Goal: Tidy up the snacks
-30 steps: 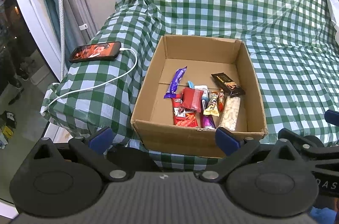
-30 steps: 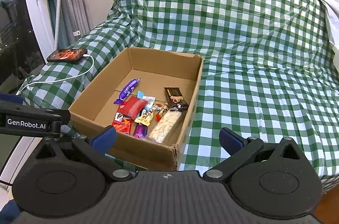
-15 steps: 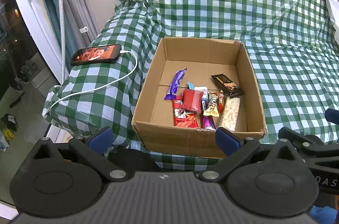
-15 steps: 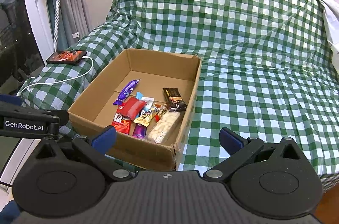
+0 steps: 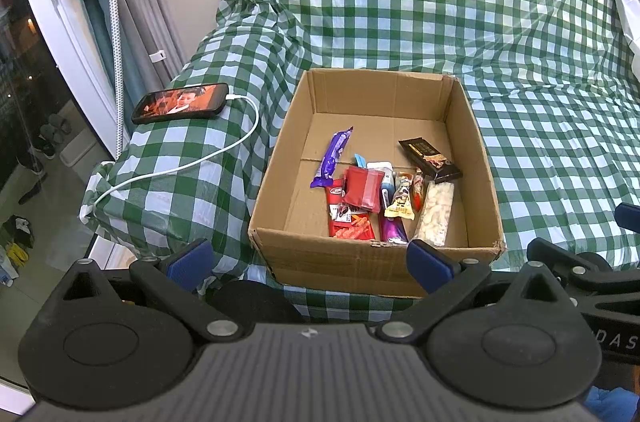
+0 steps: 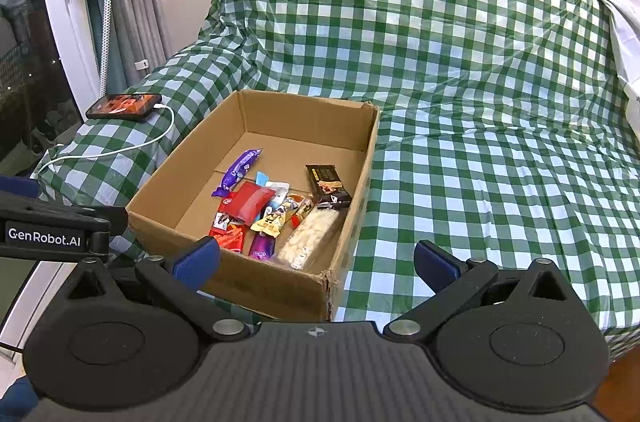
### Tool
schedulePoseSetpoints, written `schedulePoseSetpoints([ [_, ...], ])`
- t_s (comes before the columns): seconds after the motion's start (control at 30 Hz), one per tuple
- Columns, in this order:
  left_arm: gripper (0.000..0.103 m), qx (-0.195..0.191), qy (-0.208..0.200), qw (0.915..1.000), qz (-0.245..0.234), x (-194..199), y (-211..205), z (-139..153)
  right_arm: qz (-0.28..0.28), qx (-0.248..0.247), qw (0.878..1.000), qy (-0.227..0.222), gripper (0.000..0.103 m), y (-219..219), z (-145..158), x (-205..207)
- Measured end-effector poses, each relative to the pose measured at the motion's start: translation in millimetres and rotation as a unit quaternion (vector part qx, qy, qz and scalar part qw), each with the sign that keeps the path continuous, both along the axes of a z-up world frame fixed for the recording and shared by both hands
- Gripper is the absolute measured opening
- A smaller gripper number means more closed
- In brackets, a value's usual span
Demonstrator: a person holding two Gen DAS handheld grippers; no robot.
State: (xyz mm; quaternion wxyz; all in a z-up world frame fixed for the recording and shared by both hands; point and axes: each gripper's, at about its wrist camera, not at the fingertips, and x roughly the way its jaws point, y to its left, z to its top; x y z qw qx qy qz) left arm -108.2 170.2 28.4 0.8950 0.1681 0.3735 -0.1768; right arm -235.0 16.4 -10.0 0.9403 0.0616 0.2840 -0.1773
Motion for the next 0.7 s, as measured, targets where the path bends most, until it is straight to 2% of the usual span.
schedulePoseSetpoints([
  [0.7,0.103,0.003,0.008,0.9999,-0.006,6.8,0.9,-3.4,-0.009,0.009,1.0,0.011,0.102,-6.2,-4.2,-1.3],
])
